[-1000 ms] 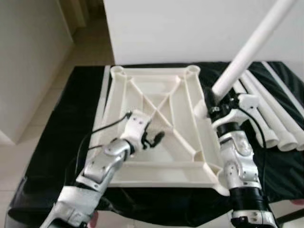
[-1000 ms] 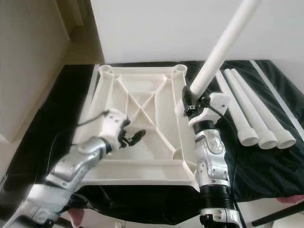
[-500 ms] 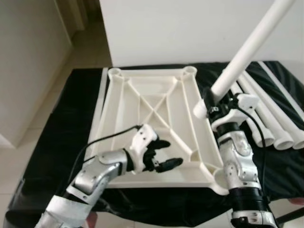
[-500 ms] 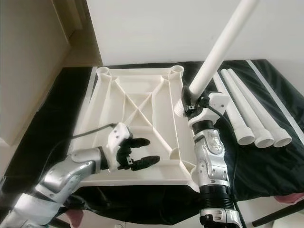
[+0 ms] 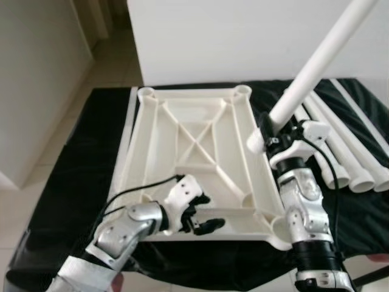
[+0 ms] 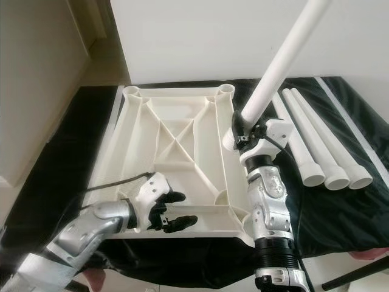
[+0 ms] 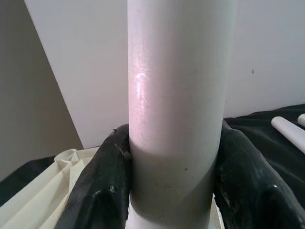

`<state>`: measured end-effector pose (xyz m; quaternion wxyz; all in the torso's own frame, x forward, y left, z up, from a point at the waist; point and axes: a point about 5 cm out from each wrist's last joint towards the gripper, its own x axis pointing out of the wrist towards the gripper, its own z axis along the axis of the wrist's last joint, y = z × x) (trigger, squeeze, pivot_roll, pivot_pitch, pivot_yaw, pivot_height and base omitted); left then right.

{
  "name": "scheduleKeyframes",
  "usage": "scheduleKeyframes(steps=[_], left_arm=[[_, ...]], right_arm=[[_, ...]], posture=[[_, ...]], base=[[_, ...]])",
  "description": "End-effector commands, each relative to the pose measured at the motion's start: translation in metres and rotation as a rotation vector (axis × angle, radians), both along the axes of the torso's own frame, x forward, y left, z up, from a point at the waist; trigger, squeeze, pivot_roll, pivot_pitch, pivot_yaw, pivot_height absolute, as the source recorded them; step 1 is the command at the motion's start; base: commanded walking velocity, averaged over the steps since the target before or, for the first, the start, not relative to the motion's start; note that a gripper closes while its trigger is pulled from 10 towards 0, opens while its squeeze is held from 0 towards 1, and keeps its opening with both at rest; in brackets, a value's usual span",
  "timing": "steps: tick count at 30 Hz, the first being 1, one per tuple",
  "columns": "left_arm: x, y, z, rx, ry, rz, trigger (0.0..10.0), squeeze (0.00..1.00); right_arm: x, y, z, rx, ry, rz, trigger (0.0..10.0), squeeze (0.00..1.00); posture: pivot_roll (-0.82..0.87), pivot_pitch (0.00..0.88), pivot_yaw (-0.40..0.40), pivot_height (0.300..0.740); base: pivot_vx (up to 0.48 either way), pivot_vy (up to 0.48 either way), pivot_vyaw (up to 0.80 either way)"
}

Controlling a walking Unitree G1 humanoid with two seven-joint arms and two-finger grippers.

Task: Building children table

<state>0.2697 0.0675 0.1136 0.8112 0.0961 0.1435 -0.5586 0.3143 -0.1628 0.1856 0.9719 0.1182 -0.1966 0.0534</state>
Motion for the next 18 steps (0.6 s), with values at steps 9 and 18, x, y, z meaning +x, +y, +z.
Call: scheduleKeyframes(steps=[9,18], left_arm=[[0.039,0.014,0.002,0.044,-0.058,0.357,10.0,0.00],[0.057,0.019,0.020,-0.035,-0.104,0.450,10.0,0.00]], right_arm=[[0.000,-0.002,-0.001,0.004,0.009,-0.013,10.0,0.00],[-0.001,-0.001,-0.002,0.005,0.010,-0.019,10.0,0.00]], posture=[[-0.01,0.000,0.014,0.740],[-0.02,0.000,0.020,0.740]], base=[[0.000,0.000,0.00],[0.000,0.000,0.00]])
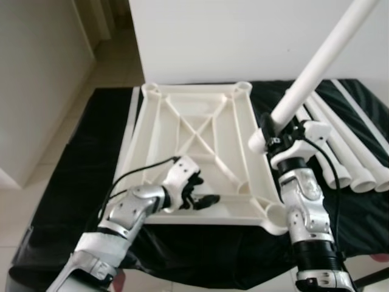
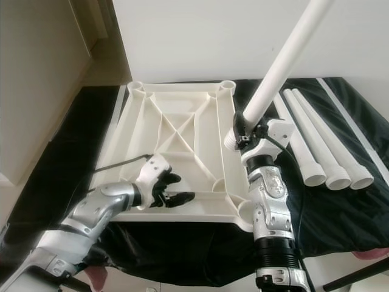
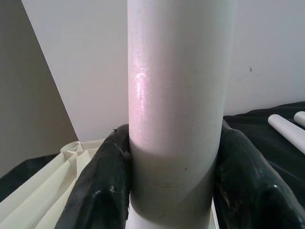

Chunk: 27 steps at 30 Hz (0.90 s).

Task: Building children table

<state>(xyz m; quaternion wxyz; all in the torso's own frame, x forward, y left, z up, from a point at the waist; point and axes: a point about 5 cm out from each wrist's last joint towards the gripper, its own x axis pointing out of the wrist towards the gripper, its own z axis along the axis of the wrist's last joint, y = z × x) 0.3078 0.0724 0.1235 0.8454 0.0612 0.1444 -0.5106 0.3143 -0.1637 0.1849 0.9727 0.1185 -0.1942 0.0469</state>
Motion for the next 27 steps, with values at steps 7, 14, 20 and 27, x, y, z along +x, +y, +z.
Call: scheduleKeyframes(steps=[7,14,20,27], left_arm=[[-0.004,0.002,0.030,-0.172,-0.170,0.117,10.0,0.00],[-0.017,0.001,0.034,-0.243,-0.166,0.038,10.0,0.00],[-0.021,0.004,0.036,-0.266,-0.179,0.042,10.0,0.00],[-0.014,0.009,0.038,-0.270,-0.228,0.196,10.0,0.00]], right_arm=[[-0.006,0.000,-0.008,-0.042,0.018,-0.002,10.0,0.00],[-0.014,0.002,-0.009,-0.125,0.008,0.011,10.0,0.00],[-0.022,0.004,-0.004,-0.154,-0.016,0.014,10.0,0.00],[-0.036,0.001,0.000,-0.189,-0.039,-0.045,10.0,0.00]], posture=[[-0.02,0.000,0.022,0.740],[-0.02,0.000,0.021,0.740],[-0.02,0.000,0.019,0.740],[-0.02,0.000,0.020,0.740]], base=[[0.000,0.000,0.00],[0.000,0.000,0.00],[0.000,0.000,0.00],[0.000,0.000,0.00]])
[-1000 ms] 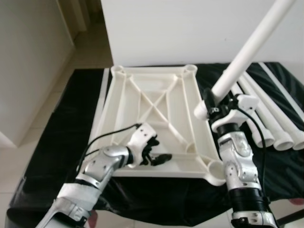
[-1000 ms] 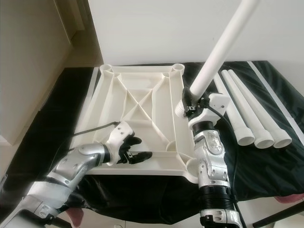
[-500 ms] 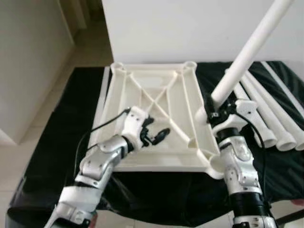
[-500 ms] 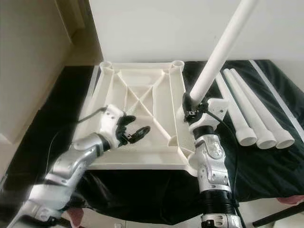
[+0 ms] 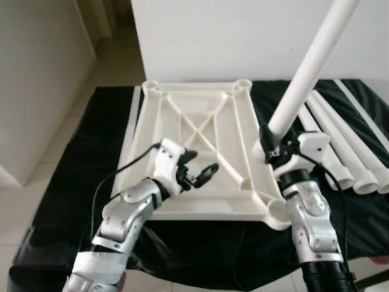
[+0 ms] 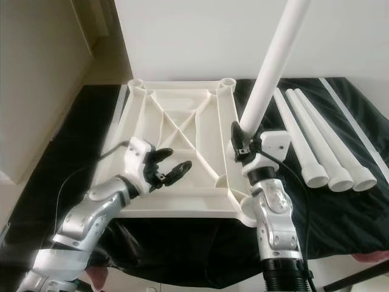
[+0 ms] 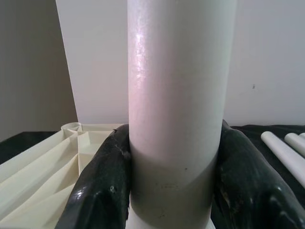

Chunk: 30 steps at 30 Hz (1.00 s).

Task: Building children table

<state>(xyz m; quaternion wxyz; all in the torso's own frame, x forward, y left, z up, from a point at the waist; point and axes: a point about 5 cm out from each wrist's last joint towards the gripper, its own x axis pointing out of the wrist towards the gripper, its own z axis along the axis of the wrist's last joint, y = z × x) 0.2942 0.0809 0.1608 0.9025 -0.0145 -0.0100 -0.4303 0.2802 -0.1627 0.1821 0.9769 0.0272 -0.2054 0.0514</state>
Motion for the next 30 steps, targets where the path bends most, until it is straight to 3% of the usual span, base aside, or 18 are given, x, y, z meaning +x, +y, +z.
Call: scheduleKeyframes(steps=[1,5,11,15,22,28,30], left_arm=[[-0.001,0.000,0.001,0.003,-0.016,0.000,10.0,0.00],[-0.004,0.001,0.001,0.005,-0.036,0.054,10.0,0.00],[-0.008,0.000,-0.001,0.011,-0.030,0.044,10.0,0.00],[-0.017,-0.006,-0.014,0.111,-0.022,-0.049,10.0,0.00],[-0.020,-0.008,-0.017,0.128,-0.032,-0.076,10.0,0.00],[0.002,0.001,-0.003,0.009,-0.004,0.137,10.0,0.00],[0.004,0.002,-0.002,-0.001,0.003,0.160,10.0,0.00]], right_arm=[[-0.002,0.000,0.002,-0.009,-0.010,-0.015,10.0,0.00],[-0.018,-0.002,-0.006,-0.009,0.018,-0.062,10.0,0.00],[-0.028,0.001,-0.013,-0.002,0.048,-0.064,10.0,0.00],[-0.028,0.000,-0.013,-0.005,0.054,-0.070,10.0,0.00],[-0.024,-0.003,-0.010,-0.013,0.046,-0.082,10.0,0.00],[-0.010,-0.011,-0.001,-0.004,0.020,-0.129,10.0,0.00],[-0.009,-0.012,-0.001,0.000,0.021,-0.137,10.0,0.00]], posture=[[-0.02,0.000,0.020,0.740],[-0.02,0.000,0.019,0.740],[-0.02,0.000,0.021,0.740],[-0.03,0.000,0.023,0.740],[-0.03,0.000,0.023,0.740],[-0.02,0.000,0.018,0.740],[-0.02,0.000,0.018,0.740]], base=[[0.000,0.000,0.00],[0.000,0.000,0.00],[0.000,0.000,0.00],[0.000,0.000,0.00],[0.000,0.000,0.00],[0.000,0.000,0.00],[0.000,0.000,0.00]])
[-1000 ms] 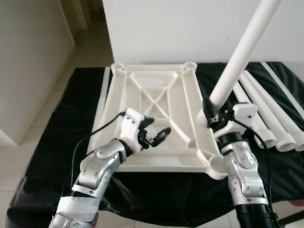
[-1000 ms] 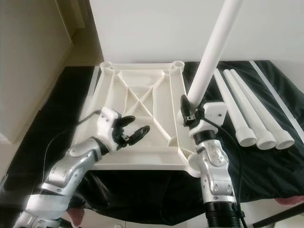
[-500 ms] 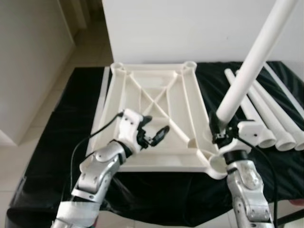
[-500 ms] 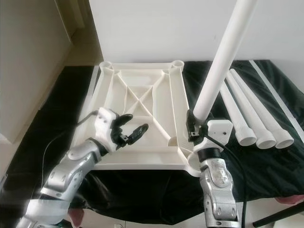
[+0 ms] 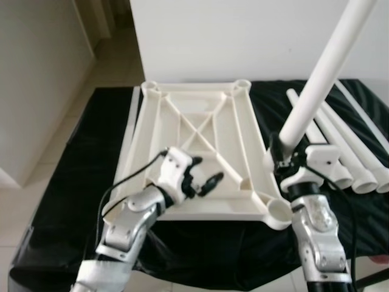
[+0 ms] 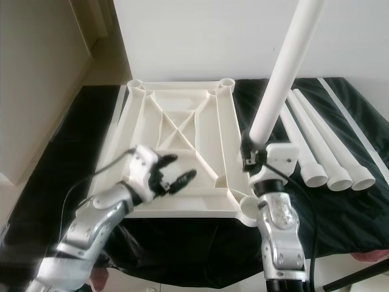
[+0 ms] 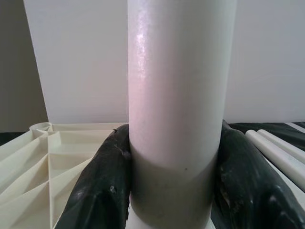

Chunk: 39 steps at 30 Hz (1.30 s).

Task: Building children table

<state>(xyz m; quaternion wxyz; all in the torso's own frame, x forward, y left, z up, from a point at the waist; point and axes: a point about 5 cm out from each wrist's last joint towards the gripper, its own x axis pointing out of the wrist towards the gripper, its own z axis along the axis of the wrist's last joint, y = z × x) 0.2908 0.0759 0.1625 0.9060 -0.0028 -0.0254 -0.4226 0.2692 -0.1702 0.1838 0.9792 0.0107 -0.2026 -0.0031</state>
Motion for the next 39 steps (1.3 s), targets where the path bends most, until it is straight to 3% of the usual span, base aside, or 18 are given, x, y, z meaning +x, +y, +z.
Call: scheduleKeyframes(steps=[1,5,6,11,15,29,36,39], left_arm=[[0.007,0.008,-0.004,-0.012,0.040,0.143,10.0,0.00],[0.013,0.015,0.000,-0.029,0.030,0.214,10.0,0.00],[0.019,0.023,0.005,-0.050,0.015,0.283,10.0,0.00],[0.022,0.028,0.008,-0.056,0.006,0.329,10.0,0.00],[0.030,0.039,0.009,-0.042,-0.010,0.427,10.0,0.00],[0.034,0.041,0.009,-0.042,-0.028,0.492,10.0,0.00],[0.036,0.046,0.031,-0.161,-0.117,0.552,10.0,0.00],[0.035,0.046,0.033,-0.167,-0.122,0.552,10.0,0.00]], right_arm=[[0.002,-0.004,-0.002,0.010,0.013,-0.024,10.0,0.00],[0.004,-0.004,-0.004,0.010,0.017,-0.033,10.0,0.00],[0.006,-0.005,-0.005,0.009,0.022,-0.042,10.0,0.00],[0.007,-0.007,-0.005,0.009,0.023,-0.049,10.0,0.00],[0.011,-0.008,-0.005,0.003,0.024,-0.056,10.0,0.00],[0.014,-0.004,-0.008,-0.002,0.043,-0.026,10.0,0.00],[0.014,-0.009,0.002,-0.029,0.017,-0.013,10.0,0.00],[0.013,-0.009,0.005,-0.029,0.009,-0.015,10.0,0.00]], posture=[[-0.02,0.000,0.018,0.740],[-0.02,0.000,0.017,0.740],[-0.02,0.000,0.019,0.740],[-0.02,0.000,0.022,0.740],[-0.02,0.001,0.024,0.740],[-0.02,0.005,0.019,0.740],[-0.04,0.047,0.027,0.740],[-0.04,0.053,0.030,0.740]], base=[[0.000,0.000,0.00],[0.000,0.000,0.00],[0.000,0.000,0.00],[0.000,0.000,0.00],[0.000,0.000,0.00],[0.000,0.000,0.00],[0.000,0.000,0.00],[0.000,0.000,0.00]])
